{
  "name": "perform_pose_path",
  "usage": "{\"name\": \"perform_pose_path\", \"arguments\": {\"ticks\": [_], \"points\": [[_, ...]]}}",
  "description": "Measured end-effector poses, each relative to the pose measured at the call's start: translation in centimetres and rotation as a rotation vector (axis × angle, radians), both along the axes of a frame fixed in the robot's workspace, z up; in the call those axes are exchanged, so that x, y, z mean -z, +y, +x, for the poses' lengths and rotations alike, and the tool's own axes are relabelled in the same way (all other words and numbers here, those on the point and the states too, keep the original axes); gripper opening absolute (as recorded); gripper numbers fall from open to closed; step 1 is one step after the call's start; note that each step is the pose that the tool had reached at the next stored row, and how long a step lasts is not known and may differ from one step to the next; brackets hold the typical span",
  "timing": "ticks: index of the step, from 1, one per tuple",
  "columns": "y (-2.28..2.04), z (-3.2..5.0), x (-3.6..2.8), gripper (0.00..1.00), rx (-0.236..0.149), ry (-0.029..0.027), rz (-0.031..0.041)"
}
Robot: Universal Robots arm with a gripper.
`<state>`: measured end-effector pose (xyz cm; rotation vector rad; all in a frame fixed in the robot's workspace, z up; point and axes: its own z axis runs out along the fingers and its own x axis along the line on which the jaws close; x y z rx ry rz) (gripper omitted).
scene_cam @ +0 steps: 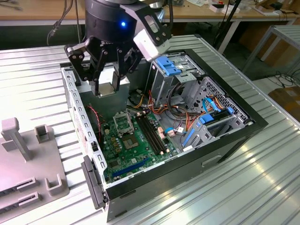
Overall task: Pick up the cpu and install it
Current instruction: 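Pick up the cpu and move it towards the insertion slot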
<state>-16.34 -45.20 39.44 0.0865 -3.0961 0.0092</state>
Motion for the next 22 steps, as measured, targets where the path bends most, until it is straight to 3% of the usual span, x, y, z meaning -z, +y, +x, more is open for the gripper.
{"name": "perform_pose_path", "arguments": {"ticks": [9,22], "points": [[0.0,1.71,0.01,0.47,0.0,0.0,-0.0001],[0.0,1.81,0.01,0.47,0.0,0.0,0.0]]}}
